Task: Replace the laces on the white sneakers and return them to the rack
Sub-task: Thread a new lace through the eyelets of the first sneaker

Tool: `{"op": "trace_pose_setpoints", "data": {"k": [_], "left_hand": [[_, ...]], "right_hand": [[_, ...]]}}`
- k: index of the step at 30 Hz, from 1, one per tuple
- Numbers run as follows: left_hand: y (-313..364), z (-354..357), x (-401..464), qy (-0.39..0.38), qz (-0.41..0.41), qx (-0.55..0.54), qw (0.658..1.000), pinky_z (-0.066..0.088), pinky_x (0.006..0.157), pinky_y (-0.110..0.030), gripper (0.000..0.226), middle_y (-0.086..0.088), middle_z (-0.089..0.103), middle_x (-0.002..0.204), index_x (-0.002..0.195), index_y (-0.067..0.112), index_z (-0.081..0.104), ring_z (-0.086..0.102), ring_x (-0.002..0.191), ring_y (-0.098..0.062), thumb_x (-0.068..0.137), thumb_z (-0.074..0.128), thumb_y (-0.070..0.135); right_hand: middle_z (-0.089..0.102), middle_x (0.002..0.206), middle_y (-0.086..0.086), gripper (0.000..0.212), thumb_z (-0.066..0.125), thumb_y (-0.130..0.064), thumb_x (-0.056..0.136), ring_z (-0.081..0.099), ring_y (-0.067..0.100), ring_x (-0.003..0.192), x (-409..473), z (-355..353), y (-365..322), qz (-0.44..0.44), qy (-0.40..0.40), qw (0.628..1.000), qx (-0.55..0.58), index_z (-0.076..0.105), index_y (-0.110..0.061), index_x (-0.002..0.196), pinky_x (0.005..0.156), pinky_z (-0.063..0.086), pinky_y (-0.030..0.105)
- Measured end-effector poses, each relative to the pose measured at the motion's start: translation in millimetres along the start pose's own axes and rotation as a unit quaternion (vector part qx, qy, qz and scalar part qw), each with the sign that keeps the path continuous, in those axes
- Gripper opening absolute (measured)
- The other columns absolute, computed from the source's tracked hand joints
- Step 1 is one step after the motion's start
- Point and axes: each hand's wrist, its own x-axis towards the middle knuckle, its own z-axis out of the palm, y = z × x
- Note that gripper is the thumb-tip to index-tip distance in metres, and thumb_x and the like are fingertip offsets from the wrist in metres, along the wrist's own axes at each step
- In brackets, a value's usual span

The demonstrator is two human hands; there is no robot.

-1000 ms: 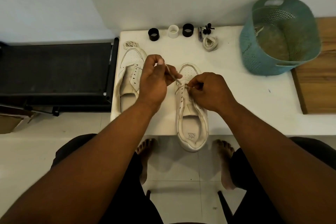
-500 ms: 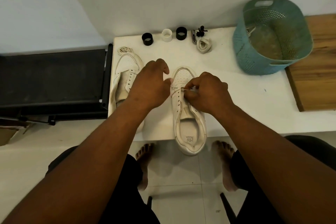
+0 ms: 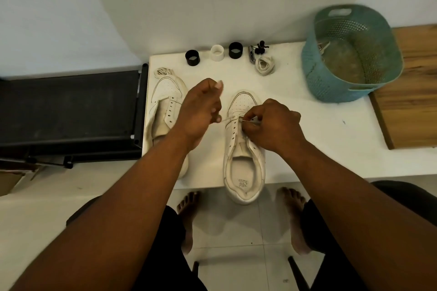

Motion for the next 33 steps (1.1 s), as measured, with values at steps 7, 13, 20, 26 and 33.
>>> {"op": "trace_pose_setpoints", "data": {"k": [7,13,20,26,33], "left_hand": [[-18.9,0.4,5.3,-0.035,0.041,0.625,0.779,0.040,0.070,-0.032,0.031,0.000,0.069,0.087,0.079,0.022,0.061,0.061,0.083,-0.022,0.102,0.054,0.042],[6.3,-6.6,4.6,0.009,0.052,-0.156,0.986,0.047,0.084,-0.034,0.041,0.002,0.073,0.088,0.068,0.023,0.072,0.060,0.096,-0.022,0.103,0.050,0.025],[-12.7,0.4,8.0,0.040,0.067,0.331,0.940,0.037,0.058,-0.023,0.030,0.003,0.048,0.067,0.079,0.017,0.049,0.041,0.057,-0.009,0.095,0.070,0.031],[-14.1,0.0,4.9,-0.041,0.091,0.445,0.890,0.034,0.056,-0.006,0.033,0.007,0.061,0.091,0.102,0.018,0.046,0.057,0.075,0.006,0.079,0.066,0.006],[-19.5,0.5,3.8,-0.042,0.129,0.468,0.873,0.037,0.061,-0.016,0.029,0.008,0.061,0.091,0.104,0.013,0.051,0.056,0.076,-0.012,0.078,0.061,0.005]], "right_hand": [[0.055,0.099,-0.011,0.017,0.064,-0.049,0.087,0.057,0.018,0.098,1.6,-1.6,0.3,0.002,-0.002,1.000,-0.011,0.075,-0.040,0.096,0.090,0.035,0.041],[0.057,0.103,-0.009,0.021,0.061,-0.052,0.087,0.056,0.018,0.102,1.8,0.1,3.2,-0.021,-0.001,1.000,-0.011,0.074,-0.044,0.101,0.094,0.035,0.043],[0.057,0.102,-0.011,0.020,0.064,-0.052,0.088,0.055,0.015,0.100,4.1,-0.6,4.9,-0.039,-0.027,0.999,0.002,0.073,-0.044,0.104,0.088,0.036,0.038],[0.067,0.086,-0.016,0.008,0.068,-0.026,0.094,0.062,0.003,0.078,6.6,-14.8,14.9,-0.071,-0.059,0.987,0.134,0.074,-0.030,0.091,0.077,0.053,0.034],[0.062,0.087,-0.007,0.009,0.056,-0.021,0.096,0.061,0.020,0.087,18.4,-28.8,34.0,0.116,0.046,0.981,0.148,0.064,-0.019,0.095,0.078,0.050,0.035]]}}
